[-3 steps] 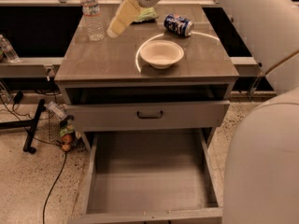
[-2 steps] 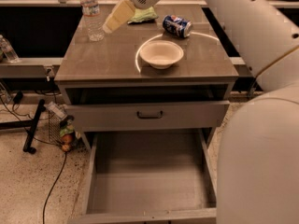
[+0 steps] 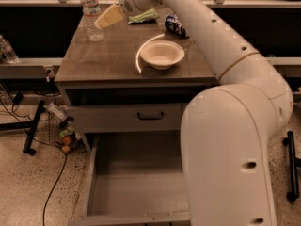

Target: Place water bottle into middle drawer

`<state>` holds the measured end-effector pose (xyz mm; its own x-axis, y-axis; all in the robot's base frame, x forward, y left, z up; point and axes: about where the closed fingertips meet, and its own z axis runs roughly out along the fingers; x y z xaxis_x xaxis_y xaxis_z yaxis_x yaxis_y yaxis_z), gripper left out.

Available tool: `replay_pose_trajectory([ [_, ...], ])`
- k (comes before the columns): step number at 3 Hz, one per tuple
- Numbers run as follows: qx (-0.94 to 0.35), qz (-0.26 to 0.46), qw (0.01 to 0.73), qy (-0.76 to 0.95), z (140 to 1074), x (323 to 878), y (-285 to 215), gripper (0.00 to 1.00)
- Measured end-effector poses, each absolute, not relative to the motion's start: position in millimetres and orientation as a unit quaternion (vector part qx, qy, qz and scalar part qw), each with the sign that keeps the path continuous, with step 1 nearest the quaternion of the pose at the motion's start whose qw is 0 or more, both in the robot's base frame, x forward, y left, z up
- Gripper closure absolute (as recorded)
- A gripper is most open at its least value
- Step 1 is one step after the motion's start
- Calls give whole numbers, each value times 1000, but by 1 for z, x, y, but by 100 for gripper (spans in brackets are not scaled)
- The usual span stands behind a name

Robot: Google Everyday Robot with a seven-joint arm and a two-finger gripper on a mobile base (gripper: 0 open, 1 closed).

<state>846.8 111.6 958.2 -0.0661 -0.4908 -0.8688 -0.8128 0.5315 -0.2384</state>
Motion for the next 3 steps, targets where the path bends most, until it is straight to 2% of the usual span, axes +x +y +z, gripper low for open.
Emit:
replay_pose_trajectory([
  [1, -426, 179, 518, 720, 943, 875, 132, 0],
  [3, -394, 214, 514, 731, 921, 898, 159, 0],
])
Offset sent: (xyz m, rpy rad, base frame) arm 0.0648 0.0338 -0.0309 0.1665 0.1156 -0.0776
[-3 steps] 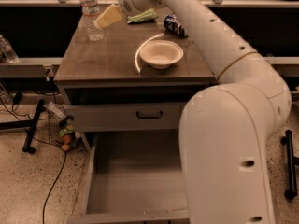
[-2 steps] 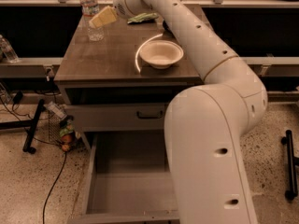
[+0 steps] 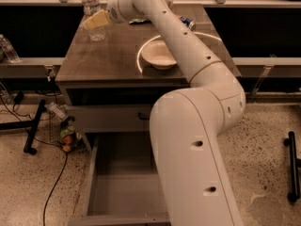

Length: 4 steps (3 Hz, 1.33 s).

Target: Place water bottle into middle drawer

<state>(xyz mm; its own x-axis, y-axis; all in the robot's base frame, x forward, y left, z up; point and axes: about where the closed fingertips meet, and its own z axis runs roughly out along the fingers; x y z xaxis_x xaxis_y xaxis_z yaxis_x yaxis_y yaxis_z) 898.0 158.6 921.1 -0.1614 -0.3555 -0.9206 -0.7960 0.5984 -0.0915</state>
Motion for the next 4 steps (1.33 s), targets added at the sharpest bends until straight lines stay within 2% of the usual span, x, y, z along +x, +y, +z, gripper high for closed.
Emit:
replay_pose_trajectory([
  [2, -388, 238, 529, 716, 911, 917, 194, 0],
  [3, -388, 256, 533, 707, 911, 919, 210, 15],
  [4, -383, 276, 536, 699, 916, 917, 220, 39],
])
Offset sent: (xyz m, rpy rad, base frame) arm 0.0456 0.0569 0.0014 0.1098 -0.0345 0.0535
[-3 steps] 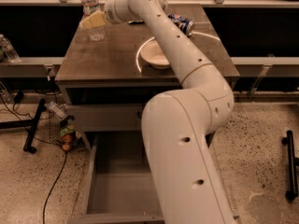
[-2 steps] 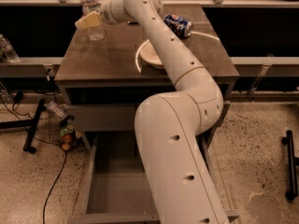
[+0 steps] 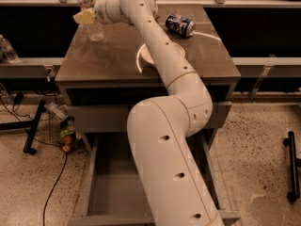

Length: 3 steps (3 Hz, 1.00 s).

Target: Place water bottle into middle drawer

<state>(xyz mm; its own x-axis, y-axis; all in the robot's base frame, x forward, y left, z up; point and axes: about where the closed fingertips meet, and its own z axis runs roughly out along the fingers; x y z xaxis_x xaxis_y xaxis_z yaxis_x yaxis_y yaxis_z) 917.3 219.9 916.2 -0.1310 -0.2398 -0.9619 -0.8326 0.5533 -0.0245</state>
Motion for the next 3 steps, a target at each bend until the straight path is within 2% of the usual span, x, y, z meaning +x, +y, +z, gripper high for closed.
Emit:
replay_pose_trajectory([
  [1, -373, 285, 551, 689, 938, 916, 202, 70],
  [2, -379, 300, 561, 671, 959, 904, 183, 93],
  [3, -371, 310, 591, 646, 1005, 882, 136, 100],
])
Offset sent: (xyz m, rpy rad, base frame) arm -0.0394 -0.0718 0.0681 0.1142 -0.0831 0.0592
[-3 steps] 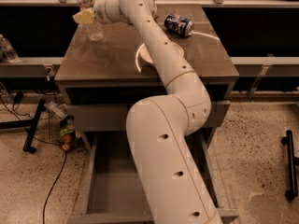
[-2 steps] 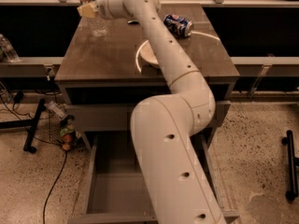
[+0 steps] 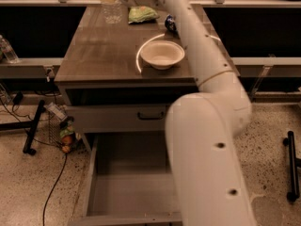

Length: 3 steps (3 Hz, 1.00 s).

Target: Place water bottle into middle drawer

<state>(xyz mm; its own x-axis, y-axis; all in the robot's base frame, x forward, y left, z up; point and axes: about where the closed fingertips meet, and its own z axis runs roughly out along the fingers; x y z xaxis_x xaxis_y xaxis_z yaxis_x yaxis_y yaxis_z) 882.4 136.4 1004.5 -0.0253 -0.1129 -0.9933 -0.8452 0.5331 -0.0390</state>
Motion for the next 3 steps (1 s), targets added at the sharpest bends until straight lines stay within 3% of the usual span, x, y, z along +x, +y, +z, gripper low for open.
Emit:
replay_pose_trajectory([
  [1, -331, 307, 648, 613, 1077, 825, 54, 100],
  [3, -330, 320, 641, 615, 1071, 821, 53, 100],
])
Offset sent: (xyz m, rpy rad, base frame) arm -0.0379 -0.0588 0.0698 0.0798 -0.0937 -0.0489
